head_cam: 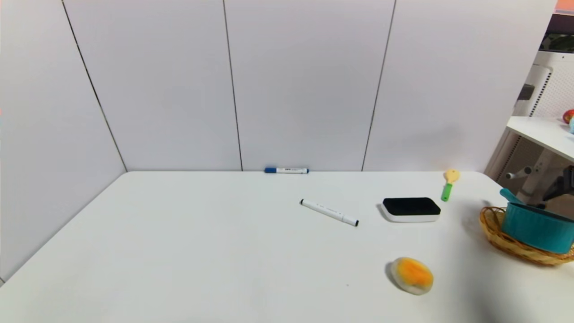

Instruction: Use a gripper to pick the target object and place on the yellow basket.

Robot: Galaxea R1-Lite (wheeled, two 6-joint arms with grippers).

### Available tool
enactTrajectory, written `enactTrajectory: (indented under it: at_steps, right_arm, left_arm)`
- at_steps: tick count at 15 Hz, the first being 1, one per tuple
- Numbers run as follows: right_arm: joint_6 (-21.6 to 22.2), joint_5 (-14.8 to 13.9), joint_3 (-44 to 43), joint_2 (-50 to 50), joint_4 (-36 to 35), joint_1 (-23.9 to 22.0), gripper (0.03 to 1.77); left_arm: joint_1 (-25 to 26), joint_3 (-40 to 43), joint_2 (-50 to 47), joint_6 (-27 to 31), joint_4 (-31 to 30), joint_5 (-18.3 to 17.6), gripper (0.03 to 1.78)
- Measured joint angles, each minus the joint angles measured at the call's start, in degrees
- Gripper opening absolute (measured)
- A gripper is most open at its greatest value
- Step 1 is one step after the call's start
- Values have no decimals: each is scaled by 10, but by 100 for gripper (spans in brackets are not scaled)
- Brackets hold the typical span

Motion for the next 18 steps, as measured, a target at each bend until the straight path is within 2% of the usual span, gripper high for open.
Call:
enactTrajectory:
  at_steps: [3, 6, 9, 12, 16, 18]
  right_arm:
    - [-9, 5, -4, -68, 0, 11, 151]
    - [-13, 10, 56, -180, -7, 51, 157]
    - [-25, 12, 200, -329, -46, 112, 162]
    - [-49, 14, 393, -508, -116, 163, 165]
    - [-73, 20, 662, -743, -268, 212, 167]
    - [-93, 22, 765, -824, -347, 236, 168]
  left_arm:
    - [0, 0, 0, 0, 0, 0, 169]
    - [0, 0, 0, 0, 0, 0, 169]
    - [0, 0, 0, 0, 0, 0, 169]
    - [0, 0, 0, 0, 0, 0, 169]
    - [0, 0, 0, 0, 0, 0, 169]
    - [0, 0, 0, 0, 0, 0, 169]
